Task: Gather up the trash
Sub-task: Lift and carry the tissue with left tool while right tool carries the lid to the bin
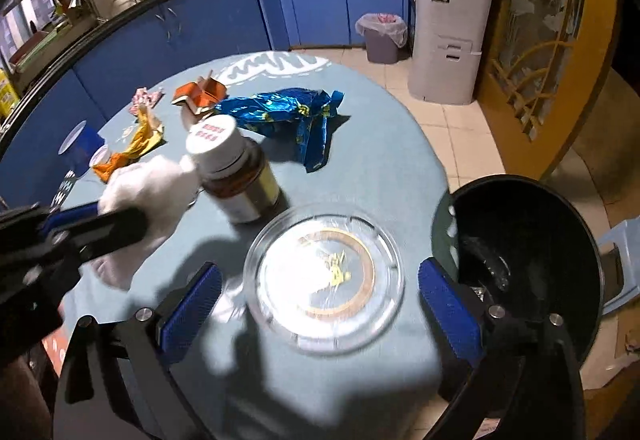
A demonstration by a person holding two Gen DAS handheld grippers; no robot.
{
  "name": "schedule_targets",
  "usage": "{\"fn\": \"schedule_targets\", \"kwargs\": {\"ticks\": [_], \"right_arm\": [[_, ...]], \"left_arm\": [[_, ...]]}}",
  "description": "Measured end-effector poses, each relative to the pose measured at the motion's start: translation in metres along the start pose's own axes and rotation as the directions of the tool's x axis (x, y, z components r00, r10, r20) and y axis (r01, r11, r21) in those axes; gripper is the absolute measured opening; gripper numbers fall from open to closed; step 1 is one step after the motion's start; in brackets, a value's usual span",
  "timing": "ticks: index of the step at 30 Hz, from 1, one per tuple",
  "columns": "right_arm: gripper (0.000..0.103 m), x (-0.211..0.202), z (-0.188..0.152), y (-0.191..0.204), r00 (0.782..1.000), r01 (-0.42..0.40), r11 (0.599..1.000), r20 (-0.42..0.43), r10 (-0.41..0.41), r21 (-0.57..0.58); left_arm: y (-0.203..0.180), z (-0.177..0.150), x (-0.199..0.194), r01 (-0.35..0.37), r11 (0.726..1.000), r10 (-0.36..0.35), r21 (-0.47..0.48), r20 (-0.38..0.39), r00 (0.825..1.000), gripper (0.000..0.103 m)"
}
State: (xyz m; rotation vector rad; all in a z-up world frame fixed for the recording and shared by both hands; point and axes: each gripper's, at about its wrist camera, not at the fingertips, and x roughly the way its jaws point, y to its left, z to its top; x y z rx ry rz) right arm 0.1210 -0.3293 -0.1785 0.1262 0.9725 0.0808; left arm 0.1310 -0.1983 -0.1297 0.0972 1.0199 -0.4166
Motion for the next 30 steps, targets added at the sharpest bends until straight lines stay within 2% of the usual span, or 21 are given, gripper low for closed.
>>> {"fn": "schedule_targets", "kwargs": {"ticks": [6, 7, 8, 9, 21, 30], "right_arm": [[0.096, 0.013, -0.001, 0.001, 0.999, 0.001, 1.0, -0.037, -0.001, 0.008], [0.095, 0.015, -0.002, 0.001, 0.999, 0.004, 1.0, -0.044, -0.003, 0.011], [0.089, 0.015, -0.004, 0.001, 0.999, 0.008, 1.0, -0.047, -0.008, 0.01], [0.085, 0.013, -0.005, 0.002, 0.999, 0.027, 1.0, -0.037, -0.026, 0.003], [0.085, -0.02, -0.007, -0.001, 0.999, 0.034, 0.999, 0.023, -0.034, 0.01], [0.085, -0.045, -0.012, -0.02, 0.996, 0.053, 0.997, 0.064, -0.056, 0.054]], "left_arm": [[0.007, 0.004, 0.007, -0.009, 1.0, 0.009, -0.014, -0.005, 1.0, 0.02], [0.007, 0.005, 0.009, -0.011, 1.0, 0.011, -0.016, -0.006, 1.0, 0.02], [0.007, 0.005, 0.01, -0.013, 1.0, 0.013, -0.017, -0.007, 1.0, 0.02], [0.008, 0.005, 0.011, -0.014, 1.0, 0.013, -0.018, -0.008, 1.0, 0.02], [0.0, 0.005, 0.001, -0.02, 1.0, 0.021, -0.004, 0.017, 1.0, 0.02], [-0.033, 0.01, -0.008, -0.001, 0.998, -0.002, 0.056, 0.048, 0.999, 0.02]]}}
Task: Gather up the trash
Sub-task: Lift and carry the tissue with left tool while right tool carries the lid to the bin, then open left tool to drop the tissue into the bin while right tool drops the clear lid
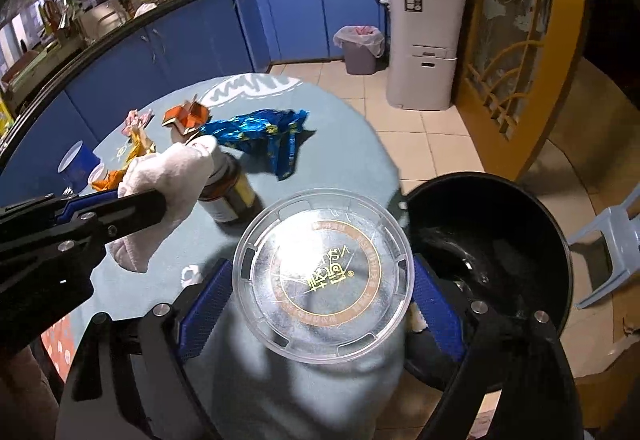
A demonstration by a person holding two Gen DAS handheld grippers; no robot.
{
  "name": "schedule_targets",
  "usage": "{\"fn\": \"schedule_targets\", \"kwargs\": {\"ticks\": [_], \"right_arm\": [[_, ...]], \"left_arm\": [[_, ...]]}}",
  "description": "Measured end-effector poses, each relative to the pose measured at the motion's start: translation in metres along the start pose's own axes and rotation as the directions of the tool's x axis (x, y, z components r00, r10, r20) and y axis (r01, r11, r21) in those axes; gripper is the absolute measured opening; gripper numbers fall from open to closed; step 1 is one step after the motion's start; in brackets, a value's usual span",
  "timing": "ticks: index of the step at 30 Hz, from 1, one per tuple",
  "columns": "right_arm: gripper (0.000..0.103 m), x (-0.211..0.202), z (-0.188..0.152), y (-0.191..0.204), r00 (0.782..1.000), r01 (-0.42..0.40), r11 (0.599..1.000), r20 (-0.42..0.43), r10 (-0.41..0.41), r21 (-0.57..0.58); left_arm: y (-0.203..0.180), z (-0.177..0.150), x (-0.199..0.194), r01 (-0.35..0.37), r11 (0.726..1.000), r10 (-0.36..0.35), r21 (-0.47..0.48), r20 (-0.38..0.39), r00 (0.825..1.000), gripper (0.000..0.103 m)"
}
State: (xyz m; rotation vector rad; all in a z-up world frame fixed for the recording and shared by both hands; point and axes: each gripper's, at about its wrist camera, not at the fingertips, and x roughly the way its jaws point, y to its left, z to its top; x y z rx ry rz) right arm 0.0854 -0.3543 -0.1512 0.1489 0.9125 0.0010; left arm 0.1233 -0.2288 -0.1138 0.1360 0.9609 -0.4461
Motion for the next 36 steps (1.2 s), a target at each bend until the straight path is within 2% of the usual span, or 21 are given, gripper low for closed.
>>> {"fn": "schedule_targets", "kwargs": {"ticks": [8, 19, 26, 36], "right_arm": [[0.085, -0.016, -0.005, -0.03, 0.999, 0.026, 0.998, 0.028, -0.028, 0.06], [0.085, -0.022, -0.009, -0.079, 0.997, 0.059, 0.987, 0.038, -0.065, 0.15], [0.085, -0.021, -0.007, -0.108, 0.996, 0.074, 0.979, 0.04, -0.083, 0.193], [0.085, -0.015, -0.006, -0.13, 0.995, 0.079, 0.972, 0.034, -0.089, 0.22]], "left_arm": [[-0.043, 0.01, 0.004, 0.018, 0.997, -0.019, 0.068, 0.014, 1.0, 0.02], [-0.097, 0.022, 0.024, 0.038, 0.989, -0.037, 0.146, -0.005, 0.999, 0.02], [-0.125, 0.033, 0.043, 0.045, 0.984, -0.041, 0.173, -0.025, 0.999, 0.02], [-0.15, 0.051, 0.062, 0.058, 0.981, -0.052, 0.187, -0.036, 0.998, 0.02]]}}
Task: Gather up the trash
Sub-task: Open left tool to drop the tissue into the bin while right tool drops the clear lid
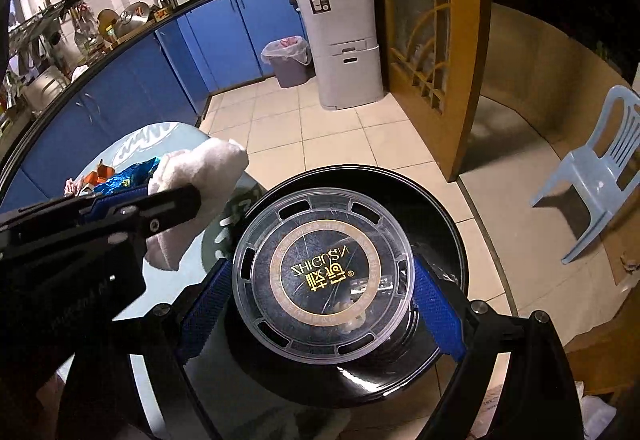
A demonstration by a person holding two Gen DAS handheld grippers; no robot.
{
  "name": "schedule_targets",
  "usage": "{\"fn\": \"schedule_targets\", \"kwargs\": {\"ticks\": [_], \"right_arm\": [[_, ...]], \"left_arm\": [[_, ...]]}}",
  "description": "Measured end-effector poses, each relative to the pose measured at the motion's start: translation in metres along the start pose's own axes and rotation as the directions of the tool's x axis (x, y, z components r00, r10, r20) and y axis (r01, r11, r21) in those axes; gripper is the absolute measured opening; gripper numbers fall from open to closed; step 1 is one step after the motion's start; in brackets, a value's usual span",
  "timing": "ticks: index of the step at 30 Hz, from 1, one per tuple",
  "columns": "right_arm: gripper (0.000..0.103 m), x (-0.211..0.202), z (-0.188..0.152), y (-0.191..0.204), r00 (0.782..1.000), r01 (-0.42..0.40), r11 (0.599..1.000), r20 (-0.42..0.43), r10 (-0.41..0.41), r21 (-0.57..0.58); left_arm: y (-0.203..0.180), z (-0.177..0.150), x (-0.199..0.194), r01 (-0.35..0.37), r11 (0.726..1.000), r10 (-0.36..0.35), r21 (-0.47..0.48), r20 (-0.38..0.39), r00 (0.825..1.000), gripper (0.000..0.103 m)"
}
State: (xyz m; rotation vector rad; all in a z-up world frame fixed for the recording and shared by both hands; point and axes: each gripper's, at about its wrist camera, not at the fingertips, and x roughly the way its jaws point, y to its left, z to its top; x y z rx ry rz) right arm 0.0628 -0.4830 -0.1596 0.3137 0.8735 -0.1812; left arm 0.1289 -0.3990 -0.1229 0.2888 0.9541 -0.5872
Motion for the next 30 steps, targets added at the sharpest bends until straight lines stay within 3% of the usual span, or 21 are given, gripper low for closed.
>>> {"fn": "schedule_targets", "kwargs": {"ticks": [5, 6, 7, 8, 9, 13, 16, 30], "right_arm": [[0.086, 0.005, 0.003, -0.004, 1.0, 0.008, 1.0, -0.001, -0.008, 0.005], [0.086, 0.006, 0.003, -0.003, 1.0, 0.009, 1.0, -0.002, -0.009, 0.002], [0.086, 0.007, 0.004, -0.003, 1.0, 0.009, 1.0, -0.002, -0.009, -0.001], [0.086, 0.008, 0.004, -0.002, 1.0, 0.012, 1.0, 0.0, -0.012, -0.007], [0.087, 0.008, 0.005, -0.002, 1.0, 0.007, 1.0, 0.002, -0.007, -0.01], [0.087, 0.01, 0.005, -0.001, 1.0, 0.009, 1.0, 0.004, -0.009, -0.016], [0.094, 0.011, 0.005, 0.0, 1.0, 0.0, 1.0, 0.004, 0.0, -0.02], [0.096, 0.009, 0.007, -0.001, 1.0, -0.02, 1.0, 0.01, 0.02, -0.008]], "left_arm": [[-0.005, 0.007, 0.006, 0.022, 1.0, -0.022, -0.004, -0.014, 1.0, 0.026], [-0.005, 0.007, 0.007, 0.02, 1.0, -0.02, -0.007, -0.017, 1.0, 0.04], [-0.004, 0.008, 0.008, 0.024, 1.0, -0.024, -0.019, -0.017, 1.0, 0.071], [-0.002, 0.009, 0.007, 0.022, 0.999, -0.022, -0.027, -0.006, 1.0, 0.085], [0.0, 0.008, 0.004, 0.009, 0.999, -0.008, -0.036, 0.022, 1.0, 0.094], [0.001, 0.008, 0.001, -0.005, 1.0, 0.006, -0.029, 0.044, 0.999, 0.094], [0.005, 0.007, 0.004, -0.005, 0.999, 0.006, -0.045, 0.03, 1.0, 0.094], [0.014, 0.004, 0.002, -0.011, 0.998, 0.013, -0.067, 0.024, 1.0, 0.094]]}}
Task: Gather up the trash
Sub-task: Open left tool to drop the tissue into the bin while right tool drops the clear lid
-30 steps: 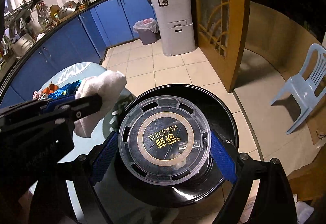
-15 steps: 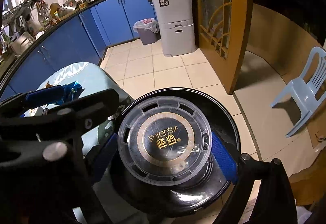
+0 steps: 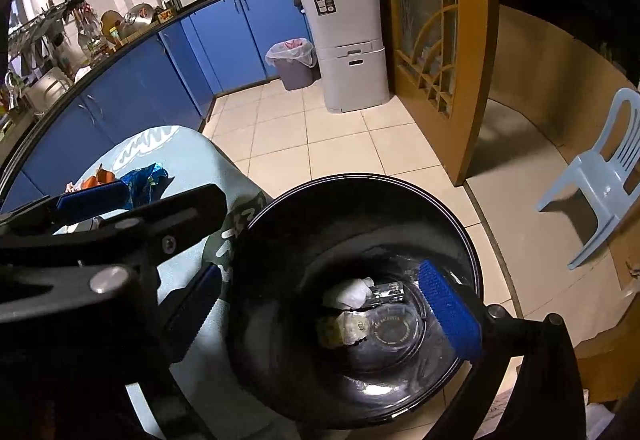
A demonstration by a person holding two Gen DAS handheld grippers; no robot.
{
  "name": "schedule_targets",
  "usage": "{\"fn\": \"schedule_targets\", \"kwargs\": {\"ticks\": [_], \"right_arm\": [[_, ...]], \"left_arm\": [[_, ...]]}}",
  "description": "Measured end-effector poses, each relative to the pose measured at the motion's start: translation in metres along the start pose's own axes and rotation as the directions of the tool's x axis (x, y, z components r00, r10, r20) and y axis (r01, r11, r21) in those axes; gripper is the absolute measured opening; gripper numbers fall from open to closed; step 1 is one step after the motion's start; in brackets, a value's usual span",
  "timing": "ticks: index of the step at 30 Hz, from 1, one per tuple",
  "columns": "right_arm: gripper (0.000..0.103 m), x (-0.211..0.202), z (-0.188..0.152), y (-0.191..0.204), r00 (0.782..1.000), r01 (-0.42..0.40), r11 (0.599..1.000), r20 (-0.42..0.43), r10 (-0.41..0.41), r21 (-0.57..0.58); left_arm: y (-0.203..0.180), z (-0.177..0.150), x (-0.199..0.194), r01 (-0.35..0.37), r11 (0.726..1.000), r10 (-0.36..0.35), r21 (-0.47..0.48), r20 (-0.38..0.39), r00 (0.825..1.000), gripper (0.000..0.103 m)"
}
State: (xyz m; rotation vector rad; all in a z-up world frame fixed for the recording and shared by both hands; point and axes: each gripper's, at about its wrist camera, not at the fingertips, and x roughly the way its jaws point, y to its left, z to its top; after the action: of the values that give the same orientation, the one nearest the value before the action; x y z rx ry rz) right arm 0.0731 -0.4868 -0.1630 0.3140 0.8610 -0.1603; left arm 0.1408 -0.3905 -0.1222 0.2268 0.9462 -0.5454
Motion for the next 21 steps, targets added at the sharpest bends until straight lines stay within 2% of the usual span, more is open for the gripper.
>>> {"fn": "schedule_targets", "kwargs": {"ticks": [21], "right_arm": [[0.096, -0.004, 0.0, 0.021, 1.0, -0.018, 1.0, 0.002, 0.018, -0.023]], "left_arm": [[0.026, -0.011, -0.02, -0.026, 0.999, 0.027, -0.035, 0.024, 0.999, 0.094]]}}
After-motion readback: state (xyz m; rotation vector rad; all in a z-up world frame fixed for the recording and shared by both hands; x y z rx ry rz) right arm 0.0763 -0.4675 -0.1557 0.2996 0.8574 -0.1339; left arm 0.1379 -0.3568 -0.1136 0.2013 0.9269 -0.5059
